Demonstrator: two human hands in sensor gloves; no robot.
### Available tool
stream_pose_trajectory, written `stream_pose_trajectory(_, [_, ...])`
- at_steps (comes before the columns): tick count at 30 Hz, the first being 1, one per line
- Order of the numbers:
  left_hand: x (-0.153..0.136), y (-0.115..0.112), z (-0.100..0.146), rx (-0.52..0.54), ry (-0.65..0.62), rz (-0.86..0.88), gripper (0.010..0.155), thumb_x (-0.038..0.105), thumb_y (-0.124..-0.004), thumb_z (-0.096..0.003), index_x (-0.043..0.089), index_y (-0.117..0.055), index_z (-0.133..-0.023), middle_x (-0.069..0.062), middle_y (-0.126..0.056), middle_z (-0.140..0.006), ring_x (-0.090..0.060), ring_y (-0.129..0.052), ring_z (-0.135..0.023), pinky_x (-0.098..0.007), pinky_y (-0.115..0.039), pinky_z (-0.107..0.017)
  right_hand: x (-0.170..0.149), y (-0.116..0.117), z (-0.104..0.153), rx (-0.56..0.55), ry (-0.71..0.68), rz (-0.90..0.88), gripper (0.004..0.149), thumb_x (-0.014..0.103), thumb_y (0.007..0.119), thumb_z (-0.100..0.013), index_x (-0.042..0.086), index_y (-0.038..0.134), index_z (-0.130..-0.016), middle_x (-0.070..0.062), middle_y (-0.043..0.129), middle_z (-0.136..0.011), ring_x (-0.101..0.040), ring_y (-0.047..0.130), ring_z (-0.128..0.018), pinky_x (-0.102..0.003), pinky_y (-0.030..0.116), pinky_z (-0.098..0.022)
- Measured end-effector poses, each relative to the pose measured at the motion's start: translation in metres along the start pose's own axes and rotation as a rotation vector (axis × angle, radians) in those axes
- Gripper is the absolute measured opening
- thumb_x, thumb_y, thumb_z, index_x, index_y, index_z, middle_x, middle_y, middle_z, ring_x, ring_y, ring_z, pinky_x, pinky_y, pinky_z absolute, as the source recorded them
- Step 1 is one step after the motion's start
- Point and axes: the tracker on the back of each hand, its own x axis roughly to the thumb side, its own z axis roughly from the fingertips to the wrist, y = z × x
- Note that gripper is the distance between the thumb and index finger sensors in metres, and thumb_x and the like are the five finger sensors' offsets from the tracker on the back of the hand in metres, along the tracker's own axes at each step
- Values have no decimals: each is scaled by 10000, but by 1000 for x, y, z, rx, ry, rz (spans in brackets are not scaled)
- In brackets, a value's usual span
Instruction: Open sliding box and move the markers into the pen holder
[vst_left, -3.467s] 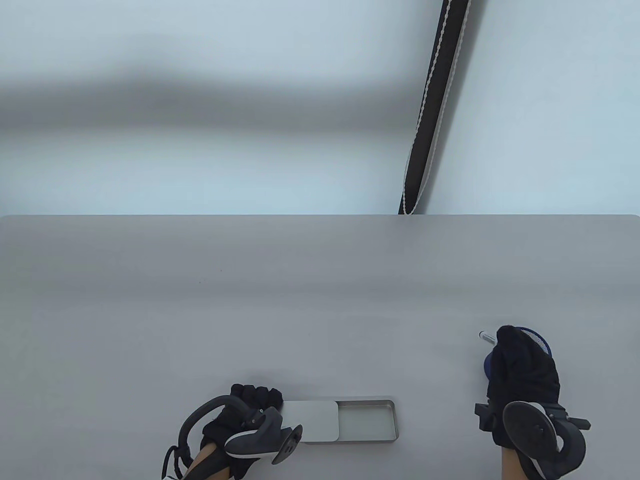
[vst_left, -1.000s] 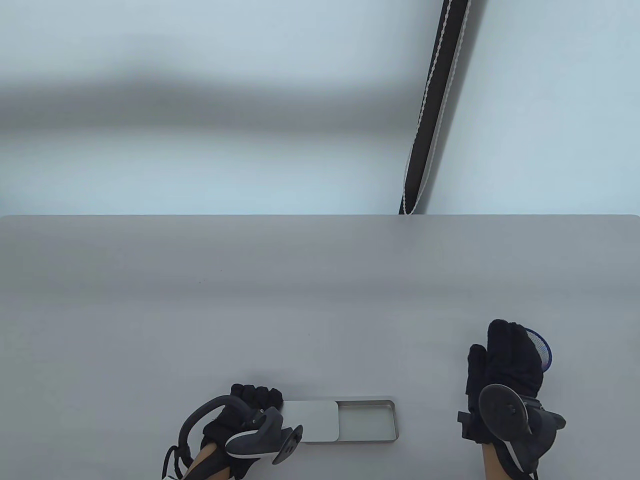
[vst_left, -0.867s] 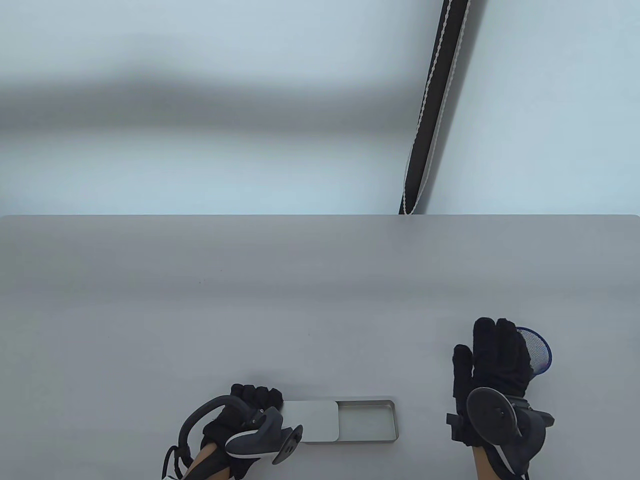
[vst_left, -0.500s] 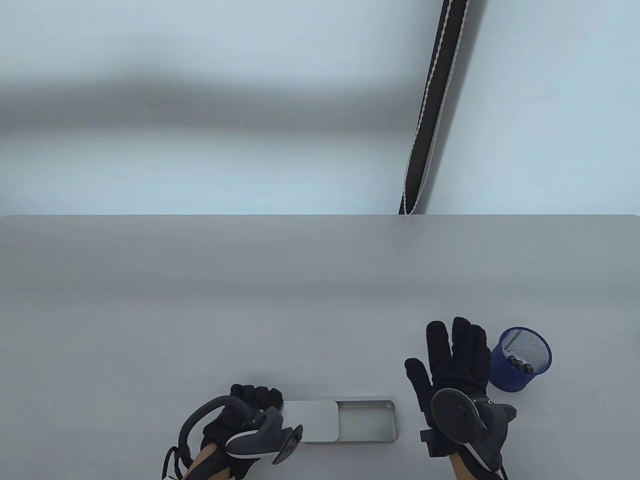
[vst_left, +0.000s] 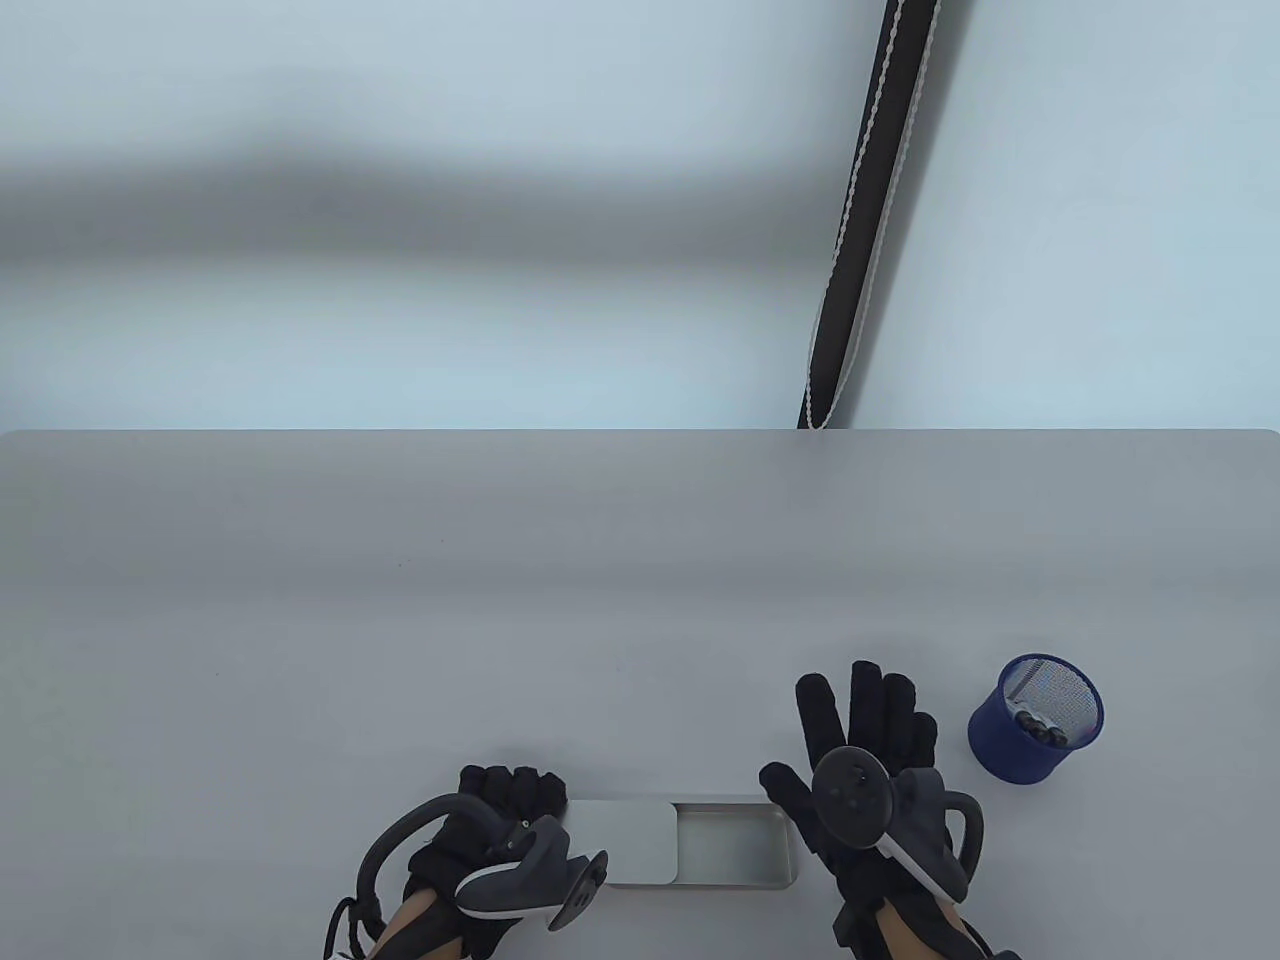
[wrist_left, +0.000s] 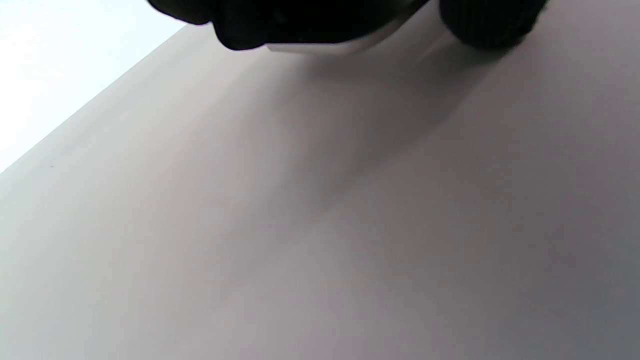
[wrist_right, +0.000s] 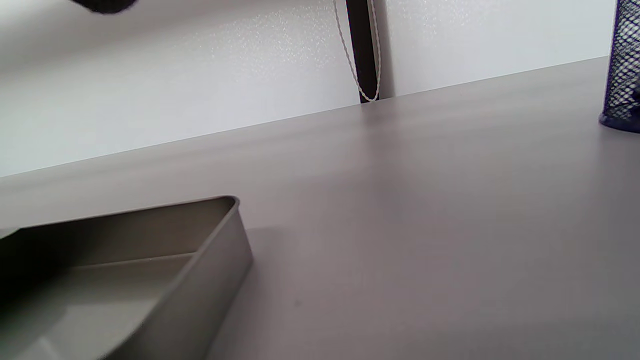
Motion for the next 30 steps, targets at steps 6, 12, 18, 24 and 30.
stream_pose_trajectory(6, [0,2,2,4,-15,-29,872,695,-576,-458,254,-212,-1117,-105,-325,-1233,-354,-516,-1108,-536,-524,-830,0,0,0,-10,5,3,824,618,610,-421,324,162,-1047,-120,-47,-1053,-394,-42,-991,-615,106,-712])
stream_pose_trajectory(12, [-11,17,16,76,-9,56,921,719,-582,-437,268,-239,-1164,-95,-374,-1255,-397,-516,-1114,-570,-514,-821,1,-1,1,-23,1,25,822,619,610,-422,324,166,-1048,-118,-42,-1057,-390,-39,-994,-612,110,-715])
stream_pose_trajectory(18, [-41,26,40,267,98,251,981,752,-538,-441,254,-129,-1180,-175,-255,-1268,-448,-464,-1118,-602,-476,-818,-2,-6,-1,-84,24,13,818,616,613,-420,317,189,-1052,-116,-21,-1065,-390,-27,-995,-605,121,-720])
stream_pose_trajectory(24, [-77,17,59,488,322,433,954,741,-485,-478,219,-116,-1186,-196,-243,-1269,-485,-450,-1110,-625,-459,-807,-5,-10,-2,-150,33,49,819,616,614,-418,321,183,-1049,-109,-29,-1062,-383,-30,-995,-597,124,-725])
stream_pose_trajectory(30, [-113,-15,63,517,534,602,930,722,-443,-511,177,-119,-1191,-209,-238,-1267,-508,-403,-1110,-633,-421,-802,-12,-9,-4,-165,31,43,812,610,619,-416,321,199,-1048,-101,-20,-1063,-376,-23,-999,-595,127,-725])
